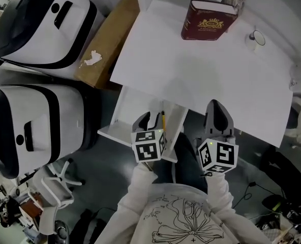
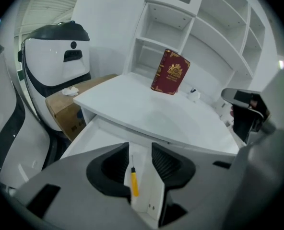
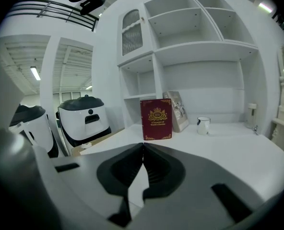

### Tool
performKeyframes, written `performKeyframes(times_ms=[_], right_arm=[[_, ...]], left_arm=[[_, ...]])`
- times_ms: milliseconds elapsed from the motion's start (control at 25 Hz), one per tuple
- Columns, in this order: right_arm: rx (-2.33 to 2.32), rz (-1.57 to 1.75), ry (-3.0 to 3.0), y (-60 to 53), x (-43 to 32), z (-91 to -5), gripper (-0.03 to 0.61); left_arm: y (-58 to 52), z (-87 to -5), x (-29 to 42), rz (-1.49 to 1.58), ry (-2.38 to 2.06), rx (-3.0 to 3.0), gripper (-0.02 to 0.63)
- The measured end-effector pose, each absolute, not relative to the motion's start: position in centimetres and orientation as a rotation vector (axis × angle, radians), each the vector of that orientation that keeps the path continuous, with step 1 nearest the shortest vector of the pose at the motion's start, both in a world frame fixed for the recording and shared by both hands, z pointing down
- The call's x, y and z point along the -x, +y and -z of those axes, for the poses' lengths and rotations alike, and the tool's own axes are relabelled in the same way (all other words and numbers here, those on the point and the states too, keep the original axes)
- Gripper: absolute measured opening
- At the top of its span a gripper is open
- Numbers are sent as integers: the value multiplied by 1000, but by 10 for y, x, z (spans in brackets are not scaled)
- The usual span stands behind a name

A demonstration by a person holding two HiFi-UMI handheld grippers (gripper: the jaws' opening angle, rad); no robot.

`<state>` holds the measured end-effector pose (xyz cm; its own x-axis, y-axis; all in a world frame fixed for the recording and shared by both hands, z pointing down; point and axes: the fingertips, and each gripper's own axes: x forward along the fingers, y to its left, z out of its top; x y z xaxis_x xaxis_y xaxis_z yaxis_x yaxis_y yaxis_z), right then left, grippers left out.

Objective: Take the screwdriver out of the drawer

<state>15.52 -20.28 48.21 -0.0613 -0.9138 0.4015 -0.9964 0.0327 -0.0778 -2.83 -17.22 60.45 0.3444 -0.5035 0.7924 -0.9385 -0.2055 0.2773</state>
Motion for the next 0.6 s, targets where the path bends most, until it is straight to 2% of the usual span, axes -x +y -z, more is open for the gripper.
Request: performKeyframes(times_ms=[600], right_arm=[[-1905, -598, -2028, -231, -180, -535, 3]], left_arm=[[-171, -702, 3, -875, -1137, -1660, 143]])
